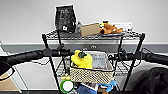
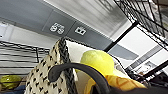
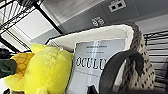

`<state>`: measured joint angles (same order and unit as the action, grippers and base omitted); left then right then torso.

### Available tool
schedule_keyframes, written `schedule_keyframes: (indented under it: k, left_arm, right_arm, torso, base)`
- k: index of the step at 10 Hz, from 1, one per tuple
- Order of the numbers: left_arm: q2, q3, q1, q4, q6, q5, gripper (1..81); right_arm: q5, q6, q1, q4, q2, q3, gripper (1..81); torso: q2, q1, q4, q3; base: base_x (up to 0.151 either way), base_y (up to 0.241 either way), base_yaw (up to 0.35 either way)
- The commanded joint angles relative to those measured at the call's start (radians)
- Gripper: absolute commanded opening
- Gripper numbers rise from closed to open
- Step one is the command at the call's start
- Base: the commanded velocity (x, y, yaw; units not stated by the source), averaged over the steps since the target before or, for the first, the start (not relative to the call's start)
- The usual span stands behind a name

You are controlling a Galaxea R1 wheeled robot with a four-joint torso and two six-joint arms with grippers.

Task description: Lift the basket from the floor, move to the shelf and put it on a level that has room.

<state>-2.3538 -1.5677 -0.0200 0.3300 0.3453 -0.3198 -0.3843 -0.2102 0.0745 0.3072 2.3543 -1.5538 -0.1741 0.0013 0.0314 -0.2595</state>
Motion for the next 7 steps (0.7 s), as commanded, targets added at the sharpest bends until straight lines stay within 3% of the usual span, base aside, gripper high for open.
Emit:
schedule_keyframes:
  k: [1,7]
  left_arm:
    - [-0.095,-0.150,0.188,-0.109,-0.012,0.090,1.0]
    - [-0.268,-0.457,0.188,-0.147,-0.011,0.076,1.0]
  right_arm:
    - [0.047,0.002,-0.201,-0.073,0.099,-0.150,1.0]
    - [0.064,0.014,-0.222,-0.105,0.228,-0.400,1.0]
  torso:
    - [0.000,0.000,0.000,0.000]
    - [0.000,0.000,0.000,-0.001]
  base:
    - [0.000,0.000,0.000]
    - [0.000,0.000,0.000]
